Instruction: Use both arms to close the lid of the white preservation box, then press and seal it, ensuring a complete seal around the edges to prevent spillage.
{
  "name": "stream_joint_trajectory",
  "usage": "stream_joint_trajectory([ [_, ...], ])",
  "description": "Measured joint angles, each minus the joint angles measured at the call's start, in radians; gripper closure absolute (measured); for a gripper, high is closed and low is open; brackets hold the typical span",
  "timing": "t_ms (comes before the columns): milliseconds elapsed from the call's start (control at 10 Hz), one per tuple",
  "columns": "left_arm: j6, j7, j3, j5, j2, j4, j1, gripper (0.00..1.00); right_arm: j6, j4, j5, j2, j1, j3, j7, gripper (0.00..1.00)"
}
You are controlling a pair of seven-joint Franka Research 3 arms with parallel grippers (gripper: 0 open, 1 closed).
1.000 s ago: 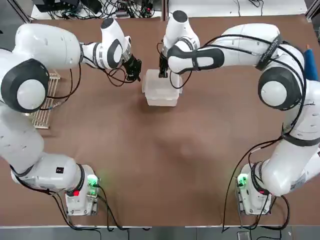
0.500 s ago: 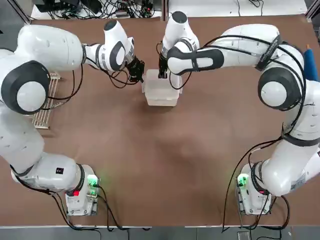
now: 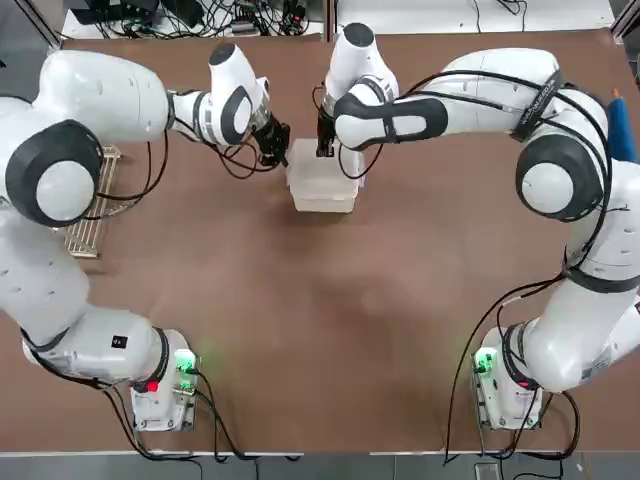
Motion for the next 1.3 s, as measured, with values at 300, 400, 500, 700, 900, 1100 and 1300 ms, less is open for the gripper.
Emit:
stream_joint_trajectory([
  [300, 0.001, 0.000, 0.000, 0.000, 0.006, 0.000, 0.000, 0.99, 0.000, 0.000, 0.000, 0.000, 0.000, 0.000, 0.000, 0.99],
  [400, 0.004, 0.000, 0.000, 0.000, 0.007, 0.000, 0.000, 0.99, 0.001, 0.000, 0.000, 0.000, 0.000, 0.000, 0.000, 0.99],
  [500, 0.008, 0.000, 0.000, 0.000, 0.008, 0.000, -0.001, 0.99, 0.001, 0.000, 0.000, 0.000, 0.000, 0.000, 0.000, 0.99],
  [700, 0.017, 0.000, 0.000, 0.000, 0.017, 0.000, -0.002, 0.99, 0.001, 0.000, -0.002, 0.000, 0.000, 0.001, 0.000, 0.99],
  [900, 0.022, 0.000, 0.000, 0.000, 0.020, -0.001, -0.003, 0.99, 0.001, -0.001, -0.003, 0.000, 0.001, 0.001, 0.000, 0.99],
  [1100, 0.026, -0.007, 0.001, 0.000, 0.020, -0.002, -0.005, 0.99, 0.001, -0.001, -0.003, 0.000, 0.001, 0.001, 0.000, 0.99],
  [1300, 0.029, -0.011, 0.003, 0.000, 0.020, -0.003, -0.009, 0.99, 0.001, -0.001, -0.003, 0.000, 0.001, 0.001, 0.000, 0.99],
])
